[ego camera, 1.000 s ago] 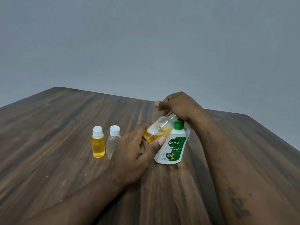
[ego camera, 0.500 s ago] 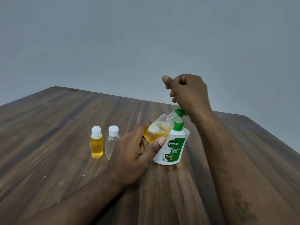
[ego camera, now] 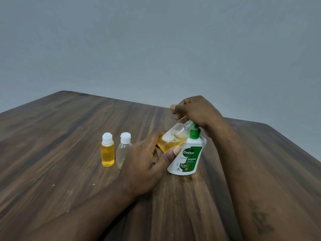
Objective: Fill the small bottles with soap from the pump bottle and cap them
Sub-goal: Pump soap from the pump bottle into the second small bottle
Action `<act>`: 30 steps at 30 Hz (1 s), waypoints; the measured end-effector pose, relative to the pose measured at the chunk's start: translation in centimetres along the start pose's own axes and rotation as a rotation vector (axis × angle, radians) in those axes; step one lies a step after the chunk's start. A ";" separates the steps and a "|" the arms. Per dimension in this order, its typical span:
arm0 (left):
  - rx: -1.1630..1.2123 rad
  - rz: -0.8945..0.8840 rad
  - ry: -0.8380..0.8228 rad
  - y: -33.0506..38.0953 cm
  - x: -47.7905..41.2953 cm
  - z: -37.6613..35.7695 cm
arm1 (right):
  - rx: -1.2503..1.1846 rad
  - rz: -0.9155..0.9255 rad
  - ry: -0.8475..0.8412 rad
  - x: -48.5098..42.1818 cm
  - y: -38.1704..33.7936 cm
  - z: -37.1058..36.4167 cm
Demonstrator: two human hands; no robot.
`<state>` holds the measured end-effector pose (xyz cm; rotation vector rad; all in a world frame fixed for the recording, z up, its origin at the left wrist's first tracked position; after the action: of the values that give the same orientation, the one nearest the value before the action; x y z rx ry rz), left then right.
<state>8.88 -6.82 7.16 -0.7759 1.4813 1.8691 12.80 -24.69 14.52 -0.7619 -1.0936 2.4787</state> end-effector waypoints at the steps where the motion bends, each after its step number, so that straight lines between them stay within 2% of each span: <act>1: 0.004 -0.001 0.002 0.1 0.0 0.0 | -0.019 0.026 0.053 0.0 -0.4 0.6; 4: 0.013 -0.001 0.012 0.0 0.0 0.0 | -0.048 0.146 0.223 0.2 -2.1 2.5; 9: 0.000 0.004 0.017 -0.2 0.0 0.0 | -0.115 0.171 0.402 -0.2 -2.2 3.9; 11: -0.002 0.007 0.013 -0.3 -0.1 -0.2 | -0.077 0.141 0.337 -0.5 -1.5 3.3; 14: -0.001 0.007 0.006 -0.2 0.0 -0.1 | -0.054 0.047 0.131 -0.5 -0.3 1.4; 21: -0.001 -0.011 0.000 0.0 0.1 0.1 | 0.040 -0.017 -0.016 -0.3 0.7 -0.5; 25: 0.002 -0.024 0.000 0.1 0.0 0.1 | 0.048 0.019 0.035 -0.3 0.2 0.2; 30: 0.009 -0.006 0.015 0.1 0.0 0.0 | -0.010 0.176 0.279 0.0 -2.2 3.1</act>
<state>8.81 -6.89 7.23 -0.7913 1.4943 1.8550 11.14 -25.04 17.90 -1.2116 -0.9743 2.4097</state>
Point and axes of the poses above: each hand's wrist, its own x-axis away from the middle knuckle, its own z-axis out of the back of the hand, y = z × x, the point moved 8 cm from there along -x, towards the middle knuckle, and after that the axes turned 14 degrees about y, right-handed, at the moved point
